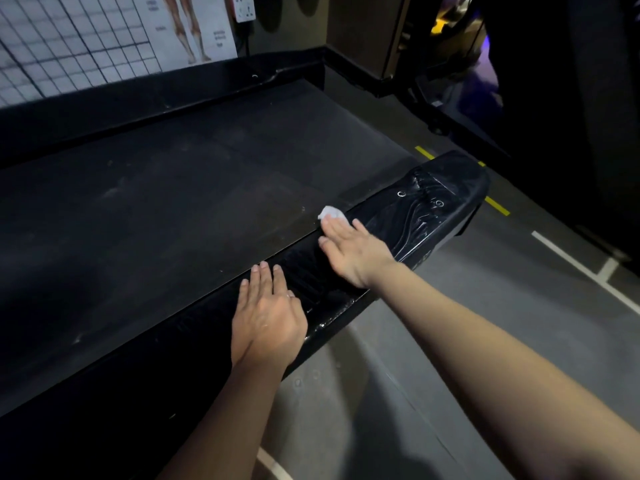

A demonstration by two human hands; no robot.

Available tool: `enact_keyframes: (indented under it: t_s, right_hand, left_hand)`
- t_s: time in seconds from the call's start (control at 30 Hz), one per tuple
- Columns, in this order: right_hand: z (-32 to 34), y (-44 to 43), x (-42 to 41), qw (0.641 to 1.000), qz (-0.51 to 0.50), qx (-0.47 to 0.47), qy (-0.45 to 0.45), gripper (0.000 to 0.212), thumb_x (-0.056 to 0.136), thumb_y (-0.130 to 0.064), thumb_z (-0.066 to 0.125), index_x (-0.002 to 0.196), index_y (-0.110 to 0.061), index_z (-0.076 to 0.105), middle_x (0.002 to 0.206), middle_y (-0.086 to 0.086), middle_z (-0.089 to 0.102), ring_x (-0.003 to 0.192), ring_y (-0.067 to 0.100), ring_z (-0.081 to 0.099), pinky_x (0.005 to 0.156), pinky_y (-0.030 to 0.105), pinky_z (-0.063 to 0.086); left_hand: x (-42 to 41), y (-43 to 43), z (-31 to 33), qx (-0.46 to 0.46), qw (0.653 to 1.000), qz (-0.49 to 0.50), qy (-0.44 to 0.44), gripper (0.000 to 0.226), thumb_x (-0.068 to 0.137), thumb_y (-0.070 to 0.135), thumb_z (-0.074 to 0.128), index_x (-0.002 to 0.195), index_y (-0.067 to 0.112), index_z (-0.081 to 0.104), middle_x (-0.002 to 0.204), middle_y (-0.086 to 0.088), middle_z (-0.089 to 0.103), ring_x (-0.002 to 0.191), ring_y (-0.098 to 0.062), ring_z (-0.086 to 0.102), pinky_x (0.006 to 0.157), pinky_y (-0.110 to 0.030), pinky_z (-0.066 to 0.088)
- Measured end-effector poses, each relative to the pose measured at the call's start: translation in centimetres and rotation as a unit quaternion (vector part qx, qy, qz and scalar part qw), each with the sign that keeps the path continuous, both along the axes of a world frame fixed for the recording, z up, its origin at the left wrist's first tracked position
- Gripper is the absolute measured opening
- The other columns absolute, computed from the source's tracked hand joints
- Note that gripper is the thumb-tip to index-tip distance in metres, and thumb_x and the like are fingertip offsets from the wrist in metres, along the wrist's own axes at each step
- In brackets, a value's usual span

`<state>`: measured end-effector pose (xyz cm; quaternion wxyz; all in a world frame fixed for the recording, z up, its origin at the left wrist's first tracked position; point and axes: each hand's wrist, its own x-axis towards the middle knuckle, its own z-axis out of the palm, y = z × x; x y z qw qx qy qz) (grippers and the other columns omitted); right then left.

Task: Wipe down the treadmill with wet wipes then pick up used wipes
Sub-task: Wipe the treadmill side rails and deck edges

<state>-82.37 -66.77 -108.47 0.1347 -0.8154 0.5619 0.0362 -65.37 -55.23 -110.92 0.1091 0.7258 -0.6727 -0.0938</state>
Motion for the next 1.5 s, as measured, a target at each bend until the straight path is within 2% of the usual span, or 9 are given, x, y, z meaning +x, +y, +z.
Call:
enact_keyframes:
  t_s: [0.13, 0.23, 0.3, 0.5, 0.73, 0.97, 1.13, 1.27, 1.5]
  right_hand:
    - [0.6, -0.3, -4.0, 0.998, -0.062, 0.019, -0.001, 0.058, 0.108, -0.037, 0.014, 0.162, -0.015, 0.010, 0.169, 0.000, 0.006, 0.155, 0.008, -0.001, 0.126, 0.036, -0.005]
    - [1.3, 3.4, -6.2, 0.996, -0.081, -0.017, -0.015, 0.070, 0.100, -0.044, 0.006, 0.161, -0.012, 0.013, 0.169, 0.002, 0.009, 0.156, 0.012, 0.005, 0.126, 0.032, -0.005]
    - [1.7, 6.8, -6.7, 0.998, -0.042, -0.042, -0.030, 0.080, 0.091, -0.049, 0.002, 0.161, -0.010, 0.012, 0.167, 0.003, 0.009, 0.156, 0.016, 0.008, 0.125, 0.028, -0.007]
    - [0.8, 7.9, -1.5, 0.993, 0.109, -0.020, -0.034, 0.072, 0.097, -0.044, 0.016, 0.160, -0.008, 0.021, 0.167, 0.006, 0.019, 0.155, 0.015, 0.014, 0.125, 0.027, -0.003]
    - [-0.1, -3.2, -4.6, 0.998, -0.028, -0.022, 0.044, 0.061, 0.107, -0.037, 0.019, 0.162, -0.011, 0.008, 0.169, 0.005, 0.008, 0.156, 0.012, 0.003, 0.126, 0.038, -0.007]
    - [1.0, 2.6, -11.6, 0.991, -0.130, -0.034, -0.012, 0.075, 0.095, -0.043, 0.003, 0.161, -0.009, 0.006, 0.169, 0.005, 0.005, 0.156, 0.014, 0.000, 0.125, 0.030, -0.008]
    - [0.1, 8.8, -8.0, 0.996, 0.036, -0.051, -0.060, 0.074, 0.095, -0.042, 0.022, 0.160, -0.008, 0.019, 0.167, 0.009, 0.017, 0.156, 0.023, 0.014, 0.127, 0.034, 0.003]
    - [0.0, 6.9, -2.6, 0.993, 0.106, -0.027, -0.053, 0.077, 0.093, -0.045, 0.013, 0.159, -0.006, 0.023, 0.166, 0.009, 0.021, 0.155, 0.018, 0.015, 0.126, 0.029, 0.000]
    - [-0.4, -5.0, -8.8, 0.996, -0.073, -0.047, 0.010, 0.063, 0.106, -0.036, 0.018, 0.161, -0.008, 0.009, 0.170, 0.007, 0.009, 0.156, 0.016, 0.006, 0.126, 0.038, -0.006]
  left_hand:
    - [0.0, 0.0, 0.5, 0.017, 1.000, -0.012, -0.001, 0.088, 0.086, 0.038, -0.002, 0.159, 0.003, 0.034, 0.166, -0.018, 0.028, 0.158, -0.027, 0.020, 0.128, -0.039, 0.008]
    - [0.1, 0.0, 0.3, 0.011, 1.000, -0.009, -0.005, 0.081, 0.090, 0.035, 0.006, 0.154, 0.000, 0.041, 0.162, -0.022, 0.036, 0.155, -0.031, 0.029, 0.127, -0.043, 0.016]
    - [0.0, 0.0, 0.0, -0.001, 1.000, -0.004, -0.003, 0.074, 0.092, 0.032, 0.015, 0.148, -0.003, 0.049, 0.155, -0.025, 0.045, 0.149, -0.035, 0.039, 0.124, -0.047, 0.026]
    - [-0.1, -0.2, -0.3, -0.008, 1.000, -0.006, -0.003, 0.071, 0.091, 0.030, 0.021, 0.143, -0.005, 0.055, 0.149, -0.027, 0.051, 0.145, -0.037, 0.045, 0.121, -0.049, 0.032]
    - [0.2, -0.2, -0.3, 0.002, 1.000, -0.010, -0.007, 0.079, 0.091, 0.036, 0.009, 0.153, 0.000, 0.044, 0.161, -0.020, 0.038, 0.154, -0.030, 0.031, 0.127, -0.041, 0.016]
    - [0.1, -0.3, -0.3, 0.001, 1.000, 0.000, 0.004, 0.075, 0.092, 0.033, 0.015, 0.151, -0.001, 0.046, 0.159, -0.022, 0.040, 0.153, -0.032, 0.033, 0.127, -0.045, 0.021]
    - [-0.1, -0.2, 0.3, 0.011, 1.000, 0.003, 0.015, 0.073, 0.093, 0.032, 0.018, 0.154, 0.000, 0.041, 0.162, -0.021, 0.036, 0.155, -0.029, 0.028, 0.127, -0.041, 0.014]
    - [-0.2, 0.0, 0.5, 0.005, 1.000, 0.001, 0.011, 0.075, 0.092, 0.034, 0.015, 0.154, 0.000, 0.042, 0.162, -0.019, 0.037, 0.155, -0.028, 0.028, 0.128, -0.041, 0.015]
    - [0.0, 0.0, 0.9, 0.017, 0.999, 0.001, 0.039, 0.068, 0.100, 0.033, 0.017, 0.161, 0.006, 0.028, 0.169, -0.011, 0.022, 0.159, -0.018, 0.013, 0.128, -0.032, 0.001]
